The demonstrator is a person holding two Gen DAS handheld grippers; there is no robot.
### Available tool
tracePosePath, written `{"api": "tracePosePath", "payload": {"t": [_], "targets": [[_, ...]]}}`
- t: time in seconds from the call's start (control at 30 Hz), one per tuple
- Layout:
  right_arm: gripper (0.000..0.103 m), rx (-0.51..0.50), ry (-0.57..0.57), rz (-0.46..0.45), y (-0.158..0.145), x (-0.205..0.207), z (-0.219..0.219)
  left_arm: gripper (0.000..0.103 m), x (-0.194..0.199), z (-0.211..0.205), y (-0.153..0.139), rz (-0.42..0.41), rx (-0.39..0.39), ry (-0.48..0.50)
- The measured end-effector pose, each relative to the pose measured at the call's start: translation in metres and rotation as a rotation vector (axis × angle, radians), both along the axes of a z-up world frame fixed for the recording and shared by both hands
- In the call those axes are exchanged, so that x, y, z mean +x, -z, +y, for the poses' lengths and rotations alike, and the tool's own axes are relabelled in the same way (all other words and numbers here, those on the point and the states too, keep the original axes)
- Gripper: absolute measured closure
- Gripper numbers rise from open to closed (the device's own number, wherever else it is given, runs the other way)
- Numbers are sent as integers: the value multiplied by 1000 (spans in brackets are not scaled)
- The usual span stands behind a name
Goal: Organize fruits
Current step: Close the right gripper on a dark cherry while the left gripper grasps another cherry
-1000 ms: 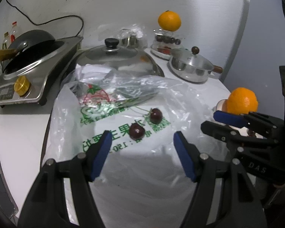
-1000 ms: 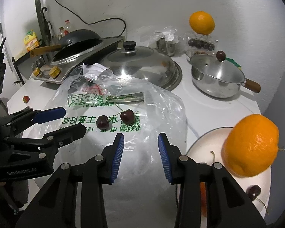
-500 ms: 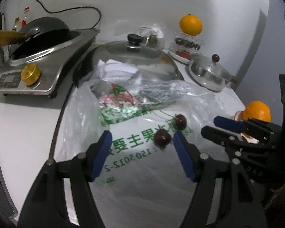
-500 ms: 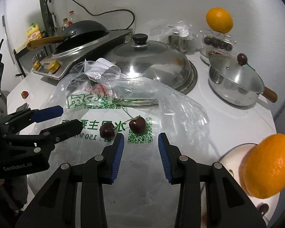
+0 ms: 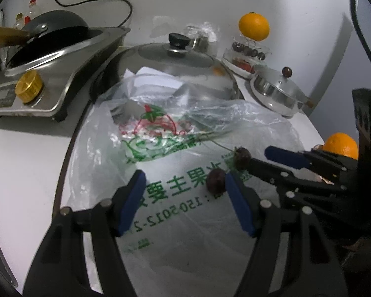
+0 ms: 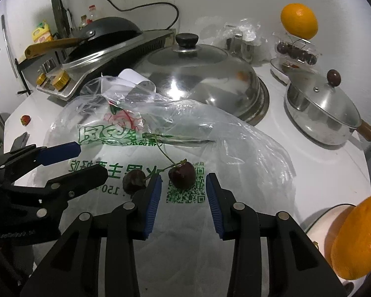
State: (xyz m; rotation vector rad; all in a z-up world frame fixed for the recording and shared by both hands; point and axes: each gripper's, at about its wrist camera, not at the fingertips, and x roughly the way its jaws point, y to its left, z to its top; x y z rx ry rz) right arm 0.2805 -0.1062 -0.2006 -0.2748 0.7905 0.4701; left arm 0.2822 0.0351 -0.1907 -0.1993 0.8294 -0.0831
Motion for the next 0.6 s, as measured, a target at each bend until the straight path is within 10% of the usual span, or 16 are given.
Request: {"api": "tracePosePath", "payload": {"t": [0.6], "targets": [[63,-21,-5,43,16,21,10,34,10,-2,10,24,-11,22]]}}
